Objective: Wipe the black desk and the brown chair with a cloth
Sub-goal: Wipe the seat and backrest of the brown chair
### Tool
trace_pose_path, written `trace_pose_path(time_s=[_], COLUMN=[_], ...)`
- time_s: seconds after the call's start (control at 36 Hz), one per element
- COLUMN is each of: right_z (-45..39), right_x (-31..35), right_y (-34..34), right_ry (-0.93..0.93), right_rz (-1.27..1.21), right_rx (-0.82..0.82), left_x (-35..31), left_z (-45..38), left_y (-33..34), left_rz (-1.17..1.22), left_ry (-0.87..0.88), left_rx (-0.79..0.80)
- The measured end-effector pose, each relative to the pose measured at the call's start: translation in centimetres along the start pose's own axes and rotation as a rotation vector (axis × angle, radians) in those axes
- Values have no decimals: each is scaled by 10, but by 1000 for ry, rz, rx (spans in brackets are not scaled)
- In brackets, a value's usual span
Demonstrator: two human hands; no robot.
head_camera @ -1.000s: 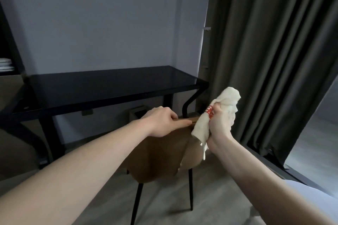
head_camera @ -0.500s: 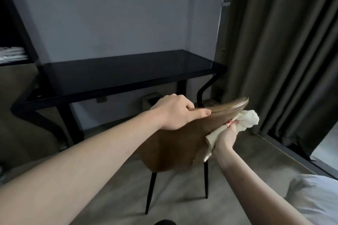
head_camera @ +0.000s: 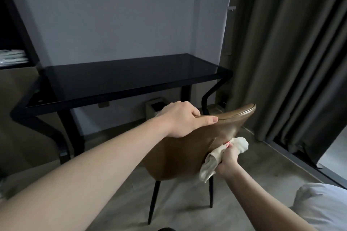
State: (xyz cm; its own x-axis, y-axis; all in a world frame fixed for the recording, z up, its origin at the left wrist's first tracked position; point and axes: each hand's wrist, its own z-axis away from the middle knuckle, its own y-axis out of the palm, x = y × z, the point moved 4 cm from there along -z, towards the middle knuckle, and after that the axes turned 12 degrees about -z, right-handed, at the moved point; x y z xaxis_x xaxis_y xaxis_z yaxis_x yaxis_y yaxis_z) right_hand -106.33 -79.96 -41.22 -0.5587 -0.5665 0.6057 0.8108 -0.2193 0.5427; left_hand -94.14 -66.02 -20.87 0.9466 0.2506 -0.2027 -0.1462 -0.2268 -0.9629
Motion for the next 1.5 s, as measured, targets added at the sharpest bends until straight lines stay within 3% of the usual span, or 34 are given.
trace_pose_path(time_s=[0.25, 0.31, 0.42, 0.5, 0.58, 0.69, 0.94, 1.08, 1.25, 1.36, 1.5], right_z=[91, 110, 151, 156, 148, 124, 87, 97, 140, 171, 149], right_x=[85, 89, 99, 103, 116, 142, 150, 139, 89, 46, 51], right_y=[31, 29, 42, 55, 65, 73, 59, 50, 34, 37, 44], right_ry=[-286, -447, -988, -1052, -1080, -1107, -879, -829, -982, -947, -825], right_rz=[110, 246, 762, 1117, 1193, 1152, 554, 500, 554, 504, 285], right_rx=[255, 272, 428, 438, 413, 297, 229, 238, 238, 338, 149], left_x=[-4, -4, -3, -2, -2, 0, -1, -5, -5, -4, -4], left_z=[9, 11, 14, 15, 15, 10, 3, 7, 10, 12, 12], left_y=[-5, -7, -7, -6, -6, -4, -2, -5, -5, -5, -4], left_rz=[66, 100, 149, 153, 154, 150, 117, 124, 131, 131, 93], left_ry=[2, -13, -36, -53, -68, -50, -55, -61, -89, -92, -68], left_rx=[31, 55, 80, 60, 56, 47, 27, 46, 39, 17, 26])
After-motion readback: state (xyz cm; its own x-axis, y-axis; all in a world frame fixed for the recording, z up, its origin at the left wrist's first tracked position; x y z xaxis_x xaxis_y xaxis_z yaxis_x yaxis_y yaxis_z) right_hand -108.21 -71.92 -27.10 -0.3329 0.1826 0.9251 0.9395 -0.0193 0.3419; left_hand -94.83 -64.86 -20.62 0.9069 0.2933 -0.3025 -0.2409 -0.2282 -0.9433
